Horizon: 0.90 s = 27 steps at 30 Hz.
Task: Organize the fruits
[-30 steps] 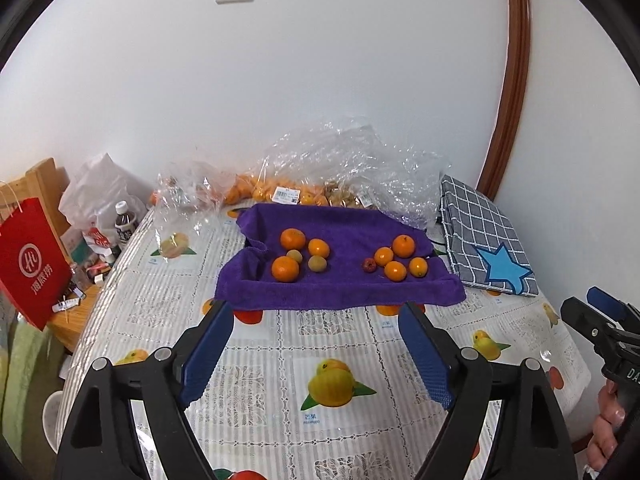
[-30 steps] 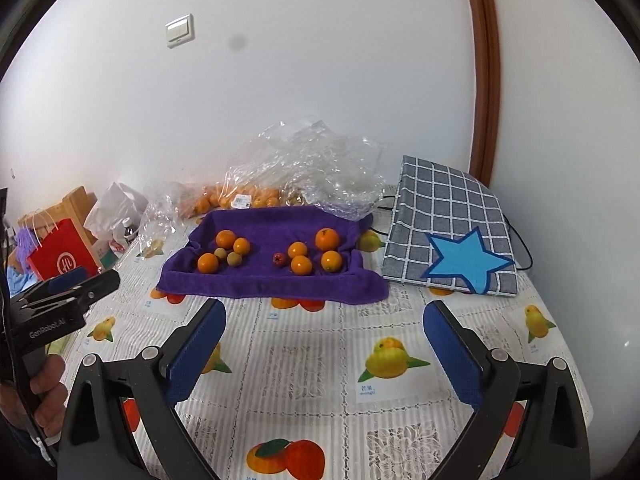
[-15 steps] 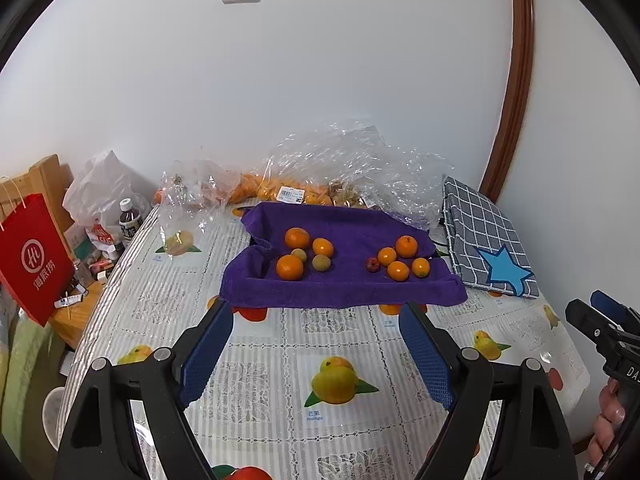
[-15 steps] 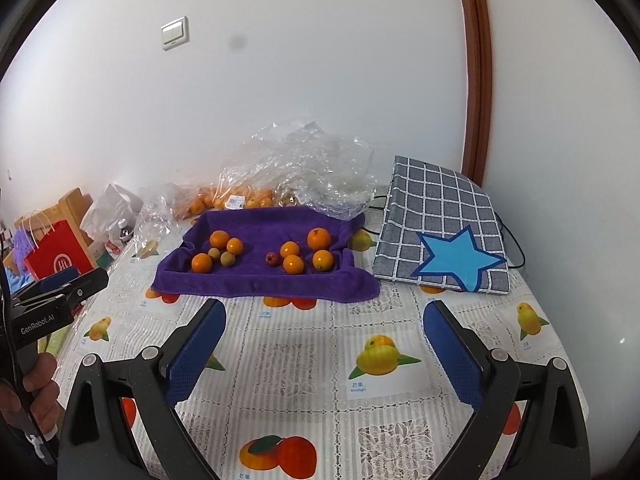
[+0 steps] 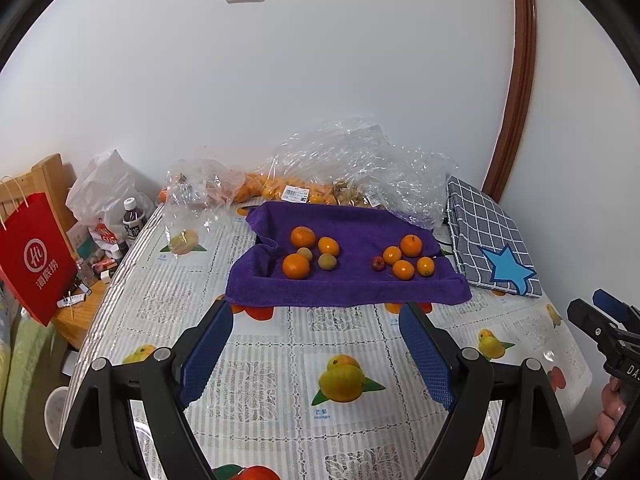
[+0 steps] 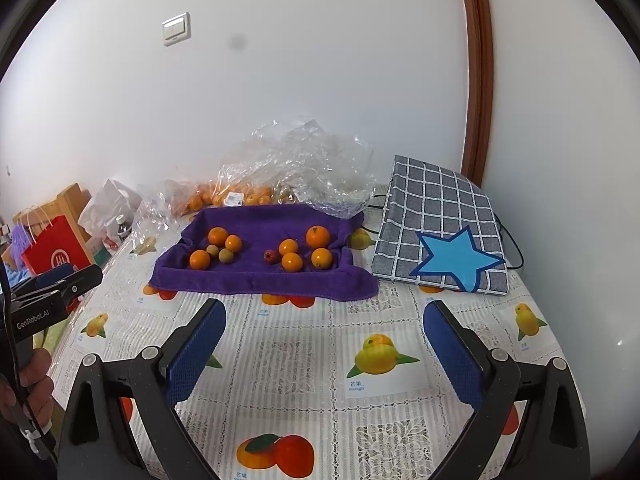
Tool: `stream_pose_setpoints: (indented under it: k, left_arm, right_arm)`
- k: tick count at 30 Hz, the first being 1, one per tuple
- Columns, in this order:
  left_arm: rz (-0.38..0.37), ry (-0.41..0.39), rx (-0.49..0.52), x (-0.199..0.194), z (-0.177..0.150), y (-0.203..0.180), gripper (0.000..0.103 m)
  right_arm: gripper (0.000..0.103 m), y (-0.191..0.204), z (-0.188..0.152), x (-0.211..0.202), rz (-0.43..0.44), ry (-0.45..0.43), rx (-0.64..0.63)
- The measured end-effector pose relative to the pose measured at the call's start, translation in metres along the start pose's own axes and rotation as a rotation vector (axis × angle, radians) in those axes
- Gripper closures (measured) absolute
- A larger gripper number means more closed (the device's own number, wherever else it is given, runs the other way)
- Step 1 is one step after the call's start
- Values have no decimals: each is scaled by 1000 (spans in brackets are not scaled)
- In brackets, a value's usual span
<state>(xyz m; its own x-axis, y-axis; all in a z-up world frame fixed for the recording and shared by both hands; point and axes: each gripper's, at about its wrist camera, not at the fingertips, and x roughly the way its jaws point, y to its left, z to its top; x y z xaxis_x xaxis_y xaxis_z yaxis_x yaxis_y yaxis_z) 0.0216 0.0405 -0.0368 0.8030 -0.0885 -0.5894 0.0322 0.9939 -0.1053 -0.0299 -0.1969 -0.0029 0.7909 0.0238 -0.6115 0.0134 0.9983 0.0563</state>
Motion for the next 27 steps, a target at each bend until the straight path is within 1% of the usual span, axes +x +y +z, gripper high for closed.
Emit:
stream_pose_setpoints:
  k: [27]
  left_arm:
    - [2, 2, -2, -2, 1, 3, 18]
  right_arm:
    - [5, 1, 1, 0, -8, -4, -12]
